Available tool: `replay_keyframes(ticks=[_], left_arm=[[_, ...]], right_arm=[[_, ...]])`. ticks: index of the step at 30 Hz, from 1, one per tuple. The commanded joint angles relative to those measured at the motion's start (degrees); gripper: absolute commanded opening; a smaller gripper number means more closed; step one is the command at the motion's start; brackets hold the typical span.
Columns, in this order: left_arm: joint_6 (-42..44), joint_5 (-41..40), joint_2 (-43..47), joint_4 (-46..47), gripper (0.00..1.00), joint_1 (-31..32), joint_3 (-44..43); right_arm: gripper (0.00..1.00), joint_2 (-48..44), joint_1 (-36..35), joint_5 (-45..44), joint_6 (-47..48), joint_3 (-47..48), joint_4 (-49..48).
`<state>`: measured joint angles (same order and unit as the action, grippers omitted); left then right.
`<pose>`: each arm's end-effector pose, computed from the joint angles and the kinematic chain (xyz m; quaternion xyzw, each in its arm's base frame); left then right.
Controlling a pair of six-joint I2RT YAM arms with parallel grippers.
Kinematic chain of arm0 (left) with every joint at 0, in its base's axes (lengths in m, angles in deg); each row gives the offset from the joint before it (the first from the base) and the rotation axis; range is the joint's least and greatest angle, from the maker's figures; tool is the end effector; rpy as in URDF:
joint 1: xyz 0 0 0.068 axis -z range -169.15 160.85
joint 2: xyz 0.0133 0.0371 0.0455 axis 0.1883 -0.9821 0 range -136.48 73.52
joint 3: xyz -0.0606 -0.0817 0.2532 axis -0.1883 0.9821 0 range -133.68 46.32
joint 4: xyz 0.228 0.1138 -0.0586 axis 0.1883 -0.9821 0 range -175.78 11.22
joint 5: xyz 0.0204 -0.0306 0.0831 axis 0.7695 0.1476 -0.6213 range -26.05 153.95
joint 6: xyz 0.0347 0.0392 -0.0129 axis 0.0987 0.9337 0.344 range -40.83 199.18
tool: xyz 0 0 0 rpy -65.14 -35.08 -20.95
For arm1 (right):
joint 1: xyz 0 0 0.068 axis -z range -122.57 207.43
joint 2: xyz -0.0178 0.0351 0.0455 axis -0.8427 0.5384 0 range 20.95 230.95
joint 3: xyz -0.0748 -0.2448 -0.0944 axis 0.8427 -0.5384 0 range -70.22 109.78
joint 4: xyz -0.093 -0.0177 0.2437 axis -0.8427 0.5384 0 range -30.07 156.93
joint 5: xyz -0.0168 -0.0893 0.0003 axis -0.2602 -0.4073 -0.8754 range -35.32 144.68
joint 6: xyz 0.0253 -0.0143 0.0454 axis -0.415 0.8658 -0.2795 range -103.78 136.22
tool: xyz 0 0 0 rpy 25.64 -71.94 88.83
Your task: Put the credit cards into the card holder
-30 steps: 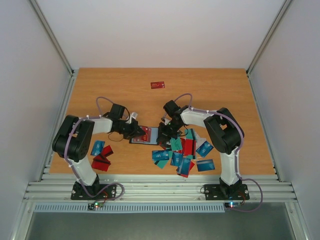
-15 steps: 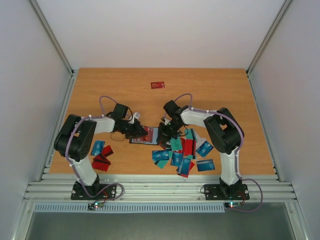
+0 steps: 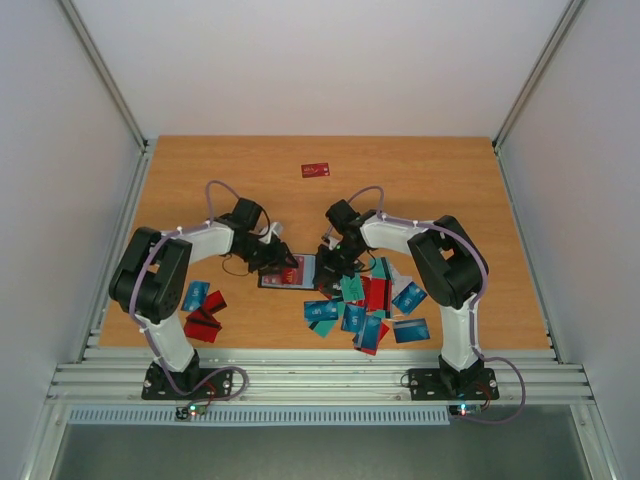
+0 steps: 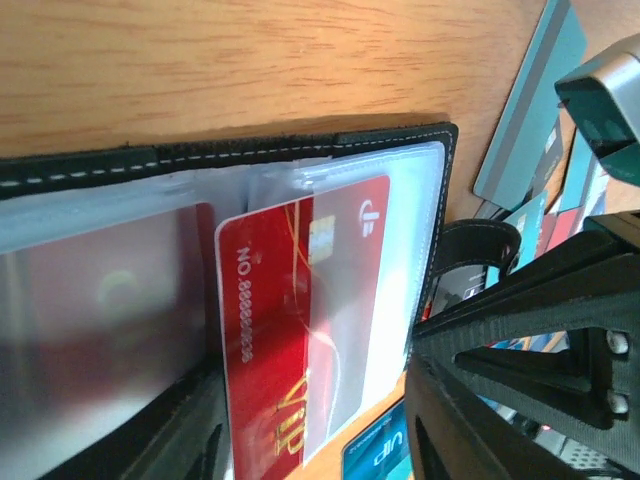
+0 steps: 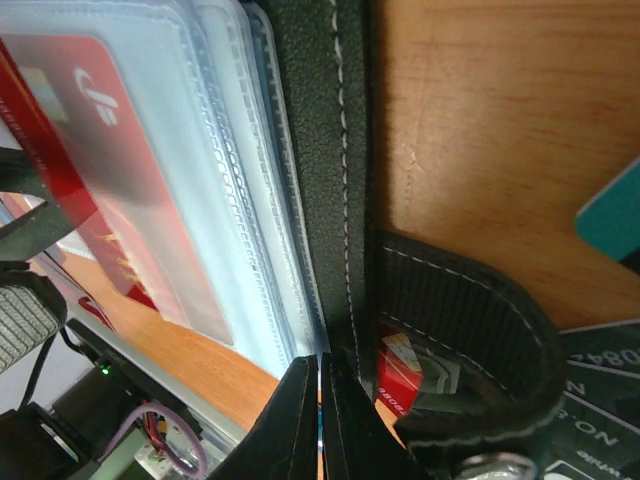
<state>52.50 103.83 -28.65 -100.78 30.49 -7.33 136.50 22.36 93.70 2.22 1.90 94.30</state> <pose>0.2906 -0.1279 0.1323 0.0008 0.9283 -0.3715 0.0141 0.2936 0.2335 0.1276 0.2062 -0.9150 -0.3437 0.0468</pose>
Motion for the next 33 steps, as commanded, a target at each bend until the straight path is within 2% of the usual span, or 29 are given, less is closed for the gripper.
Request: replay_keyframes(ticks=[1,4,14,23,29,33], left_arm=[[3.9,-4.2,-0.4,-8.2,0.51,0.1,-2.9],[5.1,-5.4,-0.1,-10.3,0.56,0.2,-3.7],[7.2,-9.0,2.1,-16.5,0.61,0.3,-6.6],[6.8,-14.5,5.8,-25.2,0.66,0.3,-11.2],[7.1,-18.7,6.6,-32.8,0.64,0.2,-16.2],[7.8,-19.8,5.8,-33.6,0.56,0.2,-17.8]], right_arm=[[0.04,-0.7,-0.3,-0.4,0.7,2.4,1.5],[0.05,-0.1,-0.3,-0.1,0.3,3.4,1.6],[0.05,-2.4,-0.3,0.8,-0.3,3.2,0.5],[0.05,-3.7,-0.3,2.7,3.3,7.4,4.8],[0.08,-3.8,-0.3,2.4,7.0,11.1,8.8],[0.08,-2.6,-0.3,2.1,8.2,12.1,10.6]])
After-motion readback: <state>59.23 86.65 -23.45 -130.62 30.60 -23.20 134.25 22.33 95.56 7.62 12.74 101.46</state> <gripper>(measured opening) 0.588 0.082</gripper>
